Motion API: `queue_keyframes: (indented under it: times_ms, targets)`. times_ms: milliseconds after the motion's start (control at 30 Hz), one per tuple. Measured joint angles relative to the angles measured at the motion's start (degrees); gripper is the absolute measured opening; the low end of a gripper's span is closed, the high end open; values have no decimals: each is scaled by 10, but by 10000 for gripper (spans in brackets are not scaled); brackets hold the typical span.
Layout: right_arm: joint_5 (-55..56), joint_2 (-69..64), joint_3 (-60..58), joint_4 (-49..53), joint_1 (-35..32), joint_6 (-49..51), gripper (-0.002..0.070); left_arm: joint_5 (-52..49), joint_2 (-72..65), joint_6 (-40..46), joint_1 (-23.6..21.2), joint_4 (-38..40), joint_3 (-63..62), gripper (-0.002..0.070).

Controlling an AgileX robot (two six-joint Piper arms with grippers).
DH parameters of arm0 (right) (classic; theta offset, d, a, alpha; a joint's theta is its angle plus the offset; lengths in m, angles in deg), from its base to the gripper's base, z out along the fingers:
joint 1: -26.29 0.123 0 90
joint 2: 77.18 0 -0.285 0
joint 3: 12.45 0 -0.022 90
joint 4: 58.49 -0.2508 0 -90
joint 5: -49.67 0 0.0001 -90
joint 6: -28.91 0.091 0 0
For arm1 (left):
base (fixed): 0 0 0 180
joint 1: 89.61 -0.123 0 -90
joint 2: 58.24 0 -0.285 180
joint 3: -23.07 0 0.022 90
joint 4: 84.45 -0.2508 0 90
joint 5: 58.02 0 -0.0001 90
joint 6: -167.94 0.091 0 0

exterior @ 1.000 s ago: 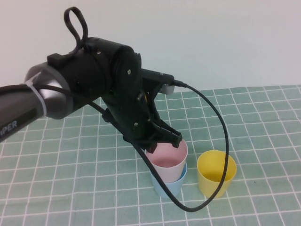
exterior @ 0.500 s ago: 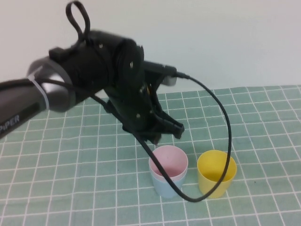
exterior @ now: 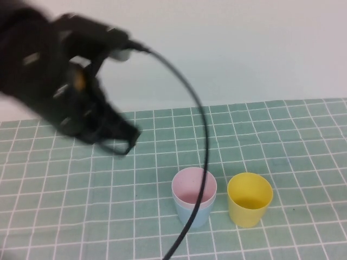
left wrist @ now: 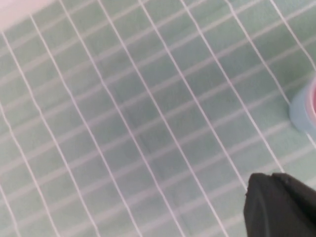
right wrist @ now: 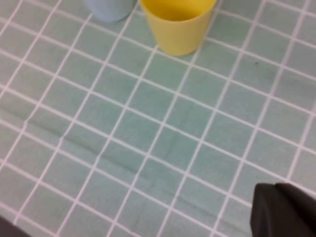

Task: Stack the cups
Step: Pick up the yellow cup

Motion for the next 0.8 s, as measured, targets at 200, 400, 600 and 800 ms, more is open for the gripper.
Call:
queue_keyframes:
  times_ms: [200, 400, 600, 800]
  targets:
    - [19, -119, 64, 4, 58, 0, -1, 72, 121, -19, 0, 41, 180, -1]
    - [80, -264, 144, 51, 117, 40, -1, 152, 215, -61, 0, 38, 308, -1]
    - [101, -407, 228, 77, 151, 86, 101, 150, 233, -61, 0, 27, 324, -1]
    - [121, -505, 288, 81, 156, 111, 347, 150, 233, -61, 0, 2, 324, -1]
